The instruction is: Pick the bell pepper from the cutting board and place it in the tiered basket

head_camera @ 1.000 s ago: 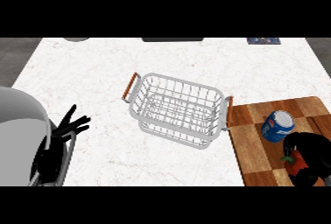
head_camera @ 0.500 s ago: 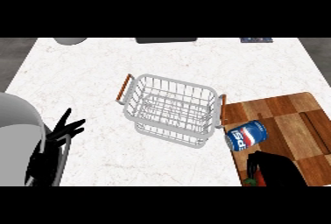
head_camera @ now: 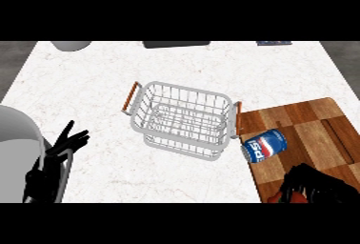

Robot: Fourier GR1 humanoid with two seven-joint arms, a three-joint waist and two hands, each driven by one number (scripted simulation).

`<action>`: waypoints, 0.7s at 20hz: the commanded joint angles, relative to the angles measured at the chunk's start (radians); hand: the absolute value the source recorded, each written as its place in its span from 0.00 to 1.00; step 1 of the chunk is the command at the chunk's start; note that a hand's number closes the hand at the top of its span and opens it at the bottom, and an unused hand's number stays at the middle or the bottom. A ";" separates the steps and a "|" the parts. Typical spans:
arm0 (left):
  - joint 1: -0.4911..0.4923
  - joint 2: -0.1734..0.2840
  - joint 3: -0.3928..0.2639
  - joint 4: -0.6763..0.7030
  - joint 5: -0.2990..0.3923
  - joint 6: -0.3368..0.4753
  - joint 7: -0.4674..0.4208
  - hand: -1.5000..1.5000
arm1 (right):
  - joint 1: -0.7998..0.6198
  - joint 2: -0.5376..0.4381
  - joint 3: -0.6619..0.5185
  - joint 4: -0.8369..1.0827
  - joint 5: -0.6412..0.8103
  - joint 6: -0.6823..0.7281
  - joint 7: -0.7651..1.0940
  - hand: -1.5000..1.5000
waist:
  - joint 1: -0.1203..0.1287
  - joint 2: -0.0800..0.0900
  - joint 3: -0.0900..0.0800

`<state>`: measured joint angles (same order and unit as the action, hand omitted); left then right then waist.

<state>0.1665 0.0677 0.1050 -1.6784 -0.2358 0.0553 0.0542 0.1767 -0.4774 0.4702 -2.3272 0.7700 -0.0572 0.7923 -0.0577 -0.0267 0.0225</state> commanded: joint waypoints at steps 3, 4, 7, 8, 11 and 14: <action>0.039 -0.064 -0.029 0.115 0.038 0.004 0.006 0.50 | -0.088 -0.051 -0.040 -0.259 0.051 0.078 0.109 1.00 | 0.004 0.015 -0.032; 0.020 -0.064 -0.014 0.112 0.043 0.011 0.038 0.50 | -0.086 -0.075 -0.052 -0.282 0.035 0.088 0.101 1.00 | -0.010 0.013 -0.031; 0.031 -0.064 -0.043 0.103 0.042 0.004 0.050 0.50 | -0.163 -0.066 -0.078 -0.272 0.011 0.117 0.166 1.00 | 0.000 0.014 -0.031; 0.031 -0.064 -0.022 0.105 0.056 0.006 0.041 0.50 | -0.187 -0.064 -0.078 -0.270 0.007 0.128 0.184 1.00 | 0.005 0.014 -0.031; 0.046 -0.064 -0.047 0.102 0.048 0.010 0.005 0.50 | -0.298 -0.039 -0.097 -0.238 -0.015 0.170 0.263 1.00 | 0.026 0.017 -0.031; 0.015 -0.064 -0.060 0.121 0.046 0.011 0.023 0.50 | -0.428 -0.001 -0.113 -0.193 -0.038 0.212 0.332 1.00 | 0.030 0.020 -0.031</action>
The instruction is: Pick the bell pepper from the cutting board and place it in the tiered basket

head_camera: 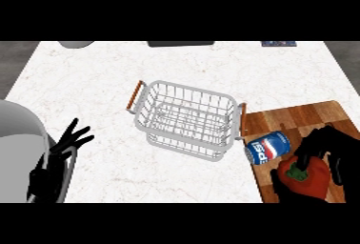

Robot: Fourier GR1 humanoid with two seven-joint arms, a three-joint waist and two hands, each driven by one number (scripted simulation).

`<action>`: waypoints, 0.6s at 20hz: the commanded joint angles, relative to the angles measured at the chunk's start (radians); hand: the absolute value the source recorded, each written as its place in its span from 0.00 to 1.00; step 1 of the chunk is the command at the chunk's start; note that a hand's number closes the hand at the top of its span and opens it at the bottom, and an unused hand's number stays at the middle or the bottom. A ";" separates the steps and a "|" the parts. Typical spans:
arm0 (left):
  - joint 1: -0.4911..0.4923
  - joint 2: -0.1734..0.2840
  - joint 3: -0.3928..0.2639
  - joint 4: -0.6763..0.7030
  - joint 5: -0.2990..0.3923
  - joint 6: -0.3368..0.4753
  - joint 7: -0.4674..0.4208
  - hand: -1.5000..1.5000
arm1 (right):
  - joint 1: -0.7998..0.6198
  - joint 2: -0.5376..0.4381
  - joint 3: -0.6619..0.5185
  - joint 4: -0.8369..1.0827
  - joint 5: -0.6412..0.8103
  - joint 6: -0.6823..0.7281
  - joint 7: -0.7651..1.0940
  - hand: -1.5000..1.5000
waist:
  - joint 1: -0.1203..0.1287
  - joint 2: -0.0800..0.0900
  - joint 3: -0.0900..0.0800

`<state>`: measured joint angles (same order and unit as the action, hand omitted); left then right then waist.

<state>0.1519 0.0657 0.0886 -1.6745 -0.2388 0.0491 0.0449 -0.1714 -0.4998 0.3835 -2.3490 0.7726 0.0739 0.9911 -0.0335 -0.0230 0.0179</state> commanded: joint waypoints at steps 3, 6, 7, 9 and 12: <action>0.022 -0.062 -0.051 0.118 0.039 0.022 0.042 0.50 | -0.169 0.070 -0.033 -0.115 -0.054 0.120 0.210 1.00 | 0.015 0.018 -0.025; 0.015 -0.062 -0.067 0.107 0.049 0.023 0.053 0.50 | -0.288 0.104 -0.058 -0.020 -0.076 0.164 0.234 1.00 | 0.030 0.020 -0.025; -0.016 -0.062 -0.023 0.157 0.048 0.014 0.031 0.50 | -0.318 0.118 -0.044 -0.007 -0.061 0.168 0.236 1.00 | 0.025 0.022 -0.026; -0.008 -0.053 -0.026 0.126 0.046 -0.012 0.027 0.50 | -0.387 0.137 -0.105 0.058 -0.101 0.181 0.233 1.00 | 0.037 0.023 -0.024; -0.038 -0.062 -0.030 0.177 0.029 0.013 0.041 0.50 | -0.435 0.156 -0.089 0.151 -0.119 0.190 0.188 1.00 | 0.034 0.028 -0.023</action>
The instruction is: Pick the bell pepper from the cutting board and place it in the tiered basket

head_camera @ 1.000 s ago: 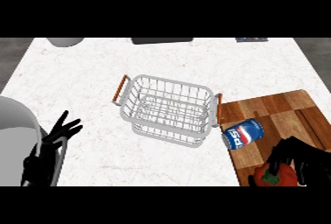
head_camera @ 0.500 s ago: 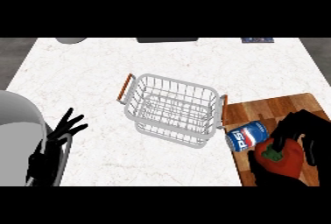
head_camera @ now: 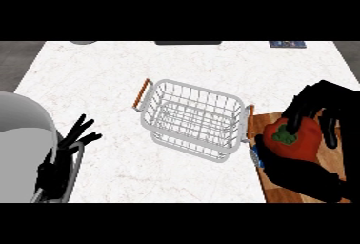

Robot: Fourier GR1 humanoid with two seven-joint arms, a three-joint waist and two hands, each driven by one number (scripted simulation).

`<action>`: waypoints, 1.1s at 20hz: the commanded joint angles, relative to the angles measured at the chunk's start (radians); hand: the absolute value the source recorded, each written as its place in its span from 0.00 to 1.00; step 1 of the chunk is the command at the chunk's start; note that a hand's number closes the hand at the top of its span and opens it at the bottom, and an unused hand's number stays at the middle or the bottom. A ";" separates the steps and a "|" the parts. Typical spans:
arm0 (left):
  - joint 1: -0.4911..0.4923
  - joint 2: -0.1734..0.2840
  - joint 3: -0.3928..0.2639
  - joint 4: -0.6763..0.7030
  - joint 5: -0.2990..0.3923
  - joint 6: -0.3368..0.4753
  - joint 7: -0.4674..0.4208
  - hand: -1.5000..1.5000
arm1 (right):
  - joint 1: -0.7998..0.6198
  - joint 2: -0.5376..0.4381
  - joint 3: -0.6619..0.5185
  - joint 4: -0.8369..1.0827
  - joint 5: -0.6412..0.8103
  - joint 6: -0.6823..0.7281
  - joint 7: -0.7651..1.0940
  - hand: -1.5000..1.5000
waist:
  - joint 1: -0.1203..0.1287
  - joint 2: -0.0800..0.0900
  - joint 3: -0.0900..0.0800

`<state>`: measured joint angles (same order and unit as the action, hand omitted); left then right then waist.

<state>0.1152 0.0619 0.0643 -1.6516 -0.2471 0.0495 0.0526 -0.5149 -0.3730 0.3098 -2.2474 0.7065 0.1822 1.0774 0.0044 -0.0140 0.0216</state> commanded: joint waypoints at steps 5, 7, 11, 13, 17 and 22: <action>0.041 -0.059 -0.013 0.116 0.052 -0.008 0.012 0.50 | -0.156 0.080 0.050 0.147 -0.017 0.094 0.114 1.00 | 0.006 0.015 -0.027; 0.035 -0.059 -0.038 0.126 0.066 0.002 0.014 0.50 | -0.180 0.090 0.026 0.216 -0.037 0.089 0.075 1.00 | 0.007 0.019 -0.026; -0.026 -0.059 -0.056 0.117 0.049 0.034 0.074 0.50 | -0.197 0.128 0.055 0.350 0.028 0.053 0.046 1.00 | 0.004 0.024 -0.025; 0.038 -0.059 -0.047 0.107 0.036 0.026 0.040 0.50 | -0.202 0.168 0.075 0.360 0.069 0.040 0.086 1.00 | 0.007 0.017 -0.025; 0.009 -0.053 0.000 0.145 0.055 -0.002 0.019 0.50 | -0.211 0.192 0.036 0.489 0.076 0.007 0.003 1.00 | 0.011 0.026 -0.024; 0.025 -0.059 -0.017 0.124 0.062 0.012 0.019 0.50 | -0.129 0.367 -0.023 0.500 0.028 -0.175 -0.012 0.00 | 0.010 0.026 -0.023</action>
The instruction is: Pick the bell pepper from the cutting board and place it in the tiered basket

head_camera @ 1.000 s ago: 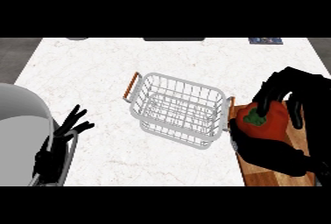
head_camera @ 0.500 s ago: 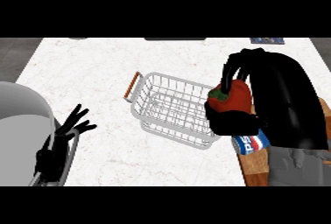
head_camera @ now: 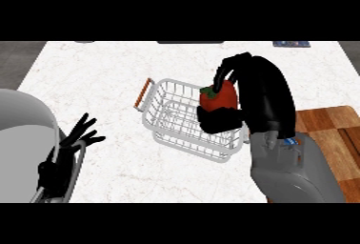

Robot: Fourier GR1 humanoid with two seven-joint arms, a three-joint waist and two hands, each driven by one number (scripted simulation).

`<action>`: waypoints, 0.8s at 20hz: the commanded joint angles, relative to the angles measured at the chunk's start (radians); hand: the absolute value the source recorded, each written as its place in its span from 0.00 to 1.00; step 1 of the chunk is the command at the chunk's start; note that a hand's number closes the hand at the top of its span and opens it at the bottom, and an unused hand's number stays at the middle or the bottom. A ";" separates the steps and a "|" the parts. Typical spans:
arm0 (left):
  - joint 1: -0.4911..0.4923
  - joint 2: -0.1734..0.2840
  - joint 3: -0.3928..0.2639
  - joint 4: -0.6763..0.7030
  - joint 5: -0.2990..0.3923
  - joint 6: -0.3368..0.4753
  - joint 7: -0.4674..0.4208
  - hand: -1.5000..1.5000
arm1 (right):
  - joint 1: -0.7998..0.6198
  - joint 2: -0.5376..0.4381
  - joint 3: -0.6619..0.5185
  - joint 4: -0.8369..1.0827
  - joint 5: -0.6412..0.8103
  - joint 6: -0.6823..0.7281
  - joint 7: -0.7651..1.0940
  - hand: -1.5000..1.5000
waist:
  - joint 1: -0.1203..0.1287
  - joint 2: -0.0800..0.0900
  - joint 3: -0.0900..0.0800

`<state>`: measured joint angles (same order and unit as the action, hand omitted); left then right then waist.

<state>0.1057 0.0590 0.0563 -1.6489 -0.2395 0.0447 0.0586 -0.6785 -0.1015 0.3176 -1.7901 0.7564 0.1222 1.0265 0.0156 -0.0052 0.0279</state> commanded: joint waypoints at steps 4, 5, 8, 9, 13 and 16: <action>0.014 -0.056 -0.018 0.132 0.036 0.015 0.008 0.50 | 0.041 0.099 -0.103 0.074 -0.119 -0.202 -0.042 0.00 | -0.004 0.018 -0.028; 0.036 -0.056 -0.008 0.090 0.043 -0.011 0.037 0.50 | 0.023 0.100 -0.058 0.065 -0.129 -0.242 0.003 0.00 | 0.007 0.012 -0.028; 0.039 -0.056 -0.010 0.131 0.066 0.009 0.006 0.50 | 0.051 0.100 -0.090 0.049 -0.164 -0.349 -0.082 0.00 | 0.000 0.015 -0.028; 0.014 -0.056 -0.016 0.167 0.055 0.018 -0.004 0.50 | 0.068 0.101 -0.095 0.057 -0.188 -0.394 -0.122 0.00 | -0.005 0.021 -0.028; 0.047 -0.056 -0.023 0.102 0.054 0.024 0.043 0.50 | 0.074 0.101 -0.127 -0.018 -0.140 -0.481 -0.160 0.00 | -0.018 0.009 -0.028; 0.046 -0.056 0.007 0.091 0.050 0.007 0.052 0.50 | 0.010 0.083 -0.221 -0.054 -0.052 -0.499 -0.092 0.00 | -0.032 0.003 -0.029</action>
<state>0.1184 0.0559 0.0643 -1.6615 -0.2271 0.0392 0.0699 -0.6395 -0.0077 0.1653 -1.7941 0.6494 -0.3073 0.8997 0.0037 -0.0091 0.0265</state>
